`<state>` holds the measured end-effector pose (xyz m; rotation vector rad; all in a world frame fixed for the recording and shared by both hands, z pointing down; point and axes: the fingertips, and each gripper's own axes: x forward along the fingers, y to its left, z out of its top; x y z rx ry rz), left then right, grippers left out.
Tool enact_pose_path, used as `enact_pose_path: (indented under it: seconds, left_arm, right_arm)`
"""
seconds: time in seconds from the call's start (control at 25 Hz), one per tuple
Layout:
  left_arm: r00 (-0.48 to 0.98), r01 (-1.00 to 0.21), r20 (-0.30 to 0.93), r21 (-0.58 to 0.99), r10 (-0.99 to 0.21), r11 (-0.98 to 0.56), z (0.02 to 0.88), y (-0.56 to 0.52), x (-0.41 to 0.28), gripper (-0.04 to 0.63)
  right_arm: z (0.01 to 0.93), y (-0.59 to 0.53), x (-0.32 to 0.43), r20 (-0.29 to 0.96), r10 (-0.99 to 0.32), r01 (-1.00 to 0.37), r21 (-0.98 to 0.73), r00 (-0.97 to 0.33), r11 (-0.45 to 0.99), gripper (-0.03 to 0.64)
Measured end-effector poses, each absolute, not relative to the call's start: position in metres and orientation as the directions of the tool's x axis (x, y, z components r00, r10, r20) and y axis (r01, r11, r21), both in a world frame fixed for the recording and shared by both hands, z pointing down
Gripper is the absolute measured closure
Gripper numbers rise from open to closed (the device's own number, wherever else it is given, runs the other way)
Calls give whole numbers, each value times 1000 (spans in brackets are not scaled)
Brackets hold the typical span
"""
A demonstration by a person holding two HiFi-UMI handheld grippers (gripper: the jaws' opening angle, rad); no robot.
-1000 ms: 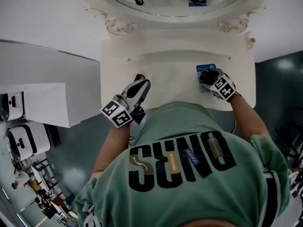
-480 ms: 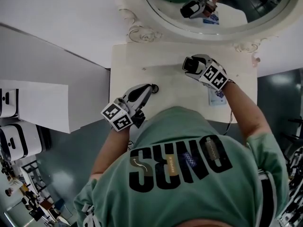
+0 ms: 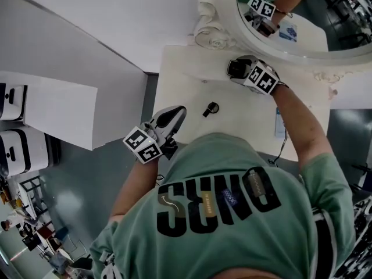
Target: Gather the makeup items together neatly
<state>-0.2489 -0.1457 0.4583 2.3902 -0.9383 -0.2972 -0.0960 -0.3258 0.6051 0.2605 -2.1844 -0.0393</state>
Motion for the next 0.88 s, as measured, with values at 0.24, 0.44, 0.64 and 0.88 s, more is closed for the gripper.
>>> enact_pose_path:
  seconds: [0.24, 0.44, 0.64, 0.88]
  left_arm:
    - [721, -567, -2, 573, -693, -591, 467, -139, -273, 586]
    - [734, -549, -20, 571, -679, -610, 463, -140, -272, 586]
    - [760, -517, -40, 566, -648, -642, 466, -146, -249, 586]
    - [781, -527, 41, 580, -624, -621, 491, -157, -209, 586]
  right_arm:
    - [606, -337, -98, 809, -228, -160, 167, -541, 973, 281]
    - [591, -330, -100, 790, -314, -154, 274, -527, 949, 281]
    - [560, -279, -74, 654, -325, -372, 71, -683, 925, 335]
    - [570, -193, -1, 546, -379, -591, -285, -747, 754, 605]
